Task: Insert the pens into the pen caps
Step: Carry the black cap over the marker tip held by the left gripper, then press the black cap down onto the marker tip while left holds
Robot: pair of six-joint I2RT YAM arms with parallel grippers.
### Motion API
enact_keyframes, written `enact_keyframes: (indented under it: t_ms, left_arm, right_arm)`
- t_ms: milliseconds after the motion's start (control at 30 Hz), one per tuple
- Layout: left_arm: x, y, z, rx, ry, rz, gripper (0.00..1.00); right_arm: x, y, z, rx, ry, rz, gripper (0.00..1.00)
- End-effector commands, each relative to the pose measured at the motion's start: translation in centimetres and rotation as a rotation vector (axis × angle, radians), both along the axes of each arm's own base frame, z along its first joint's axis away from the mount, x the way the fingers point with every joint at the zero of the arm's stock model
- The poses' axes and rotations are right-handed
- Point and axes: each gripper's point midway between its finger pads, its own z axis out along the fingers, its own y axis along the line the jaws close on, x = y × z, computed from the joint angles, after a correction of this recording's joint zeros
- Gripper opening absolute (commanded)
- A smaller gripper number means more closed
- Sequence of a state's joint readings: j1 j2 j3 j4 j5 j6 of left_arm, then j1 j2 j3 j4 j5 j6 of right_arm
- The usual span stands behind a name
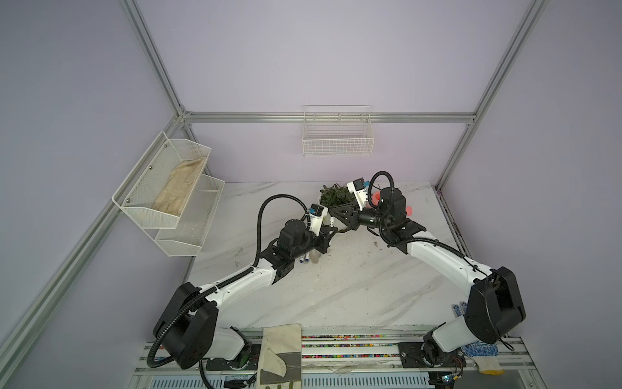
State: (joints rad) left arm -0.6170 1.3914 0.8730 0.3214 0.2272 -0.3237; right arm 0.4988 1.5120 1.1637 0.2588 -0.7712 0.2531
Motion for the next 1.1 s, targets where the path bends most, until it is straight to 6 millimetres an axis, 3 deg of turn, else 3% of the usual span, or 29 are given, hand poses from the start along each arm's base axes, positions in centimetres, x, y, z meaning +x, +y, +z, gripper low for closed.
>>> enact_keyframes:
  t_ms: [0, 100, 267, 433, 500, 533, 733, 833, 1067]
  left_arm:
    - [1.9, 2.6, 11.2, -0.261, -0.27, 0.096, 0.0]
    - [2.6, 2.8, 12.7, -0.258, -0.322, 0.129, 0.0]
    - [3.1, 2.4, 12.8, -0.187, -0.394, 0.129, 0.0]
    - [2.9, 2.0, 10.3, -0.087, -0.419, 0.143, 0.0]
    - [2.6, 1.7, 9.1, -0.055, -0.415, 0.139, 0.0]
    - [3.0, 1.2, 7.0, -0.014, -0.391, 0.133, 0.0]
    - [1.8, 0.5, 2.8, 0.058, -0.34, 0.114, 0.0]
    - [1.1, 0.3, 1.7, 0.072, -0.322, 0.105, 0.0]
    - [0.5, 0.1, 0.4, 0.088, -0.295, 0.099, 0.0]
  right_arm:
    - [-2.9, 0.3, 0.0, -0.001, 0.04, 0.127, 0.0]
    - [-3.9, 0.3, 0.5, 0.009, 0.031, 0.173, 0.0]
    - [-4.5, 0.3, 1.1, 0.015, 0.023, 0.198, 0.09]
    - [-3.8, -0.3, 2.6, 0.022, -0.014, 0.13, 0.37]
    - [-3.2, -0.7, 3.1, 0.021, -0.029, 0.082, 0.43]
    - [-2.8, -1.1, 3.3, 0.018, -0.041, 0.048, 0.45]
    - [0.0, -3.3, 5.3, 0.017, -0.111, -0.154, 0.49]
    - [0.9, -3.8, 6.6, 0.018, -0.135, -0.214, 0.48]
    - [1.8, -2.1, 5.7, -0.005, -0.088, -0.146, 0.44]
